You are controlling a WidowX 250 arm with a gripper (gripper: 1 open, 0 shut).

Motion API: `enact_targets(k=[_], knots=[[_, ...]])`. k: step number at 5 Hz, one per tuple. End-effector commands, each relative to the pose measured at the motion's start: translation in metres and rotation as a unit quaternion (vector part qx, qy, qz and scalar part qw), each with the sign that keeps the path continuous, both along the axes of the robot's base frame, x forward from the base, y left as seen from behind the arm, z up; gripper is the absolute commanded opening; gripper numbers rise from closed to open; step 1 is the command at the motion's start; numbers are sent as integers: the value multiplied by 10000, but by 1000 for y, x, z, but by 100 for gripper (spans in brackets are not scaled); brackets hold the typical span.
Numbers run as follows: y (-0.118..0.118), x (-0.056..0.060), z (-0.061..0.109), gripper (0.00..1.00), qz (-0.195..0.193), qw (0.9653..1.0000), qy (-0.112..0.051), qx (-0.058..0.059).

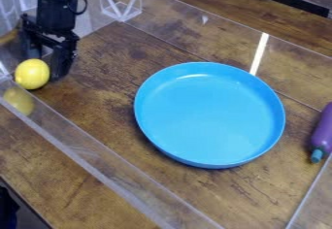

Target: Put the lemon on the blue tray

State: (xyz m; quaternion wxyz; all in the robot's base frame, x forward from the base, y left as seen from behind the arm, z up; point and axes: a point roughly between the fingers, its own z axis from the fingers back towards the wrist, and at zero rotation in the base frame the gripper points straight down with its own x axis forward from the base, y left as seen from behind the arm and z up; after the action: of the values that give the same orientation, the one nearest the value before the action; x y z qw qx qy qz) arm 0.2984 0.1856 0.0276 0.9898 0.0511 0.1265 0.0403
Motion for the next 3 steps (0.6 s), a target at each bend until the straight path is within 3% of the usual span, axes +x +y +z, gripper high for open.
enact_targets(k=[1, 3], knots=[[15, 4, 15, 100, 60, 9995, -249, 174], [16, -9, 21, 100, 771, 9964, -257, 245]])
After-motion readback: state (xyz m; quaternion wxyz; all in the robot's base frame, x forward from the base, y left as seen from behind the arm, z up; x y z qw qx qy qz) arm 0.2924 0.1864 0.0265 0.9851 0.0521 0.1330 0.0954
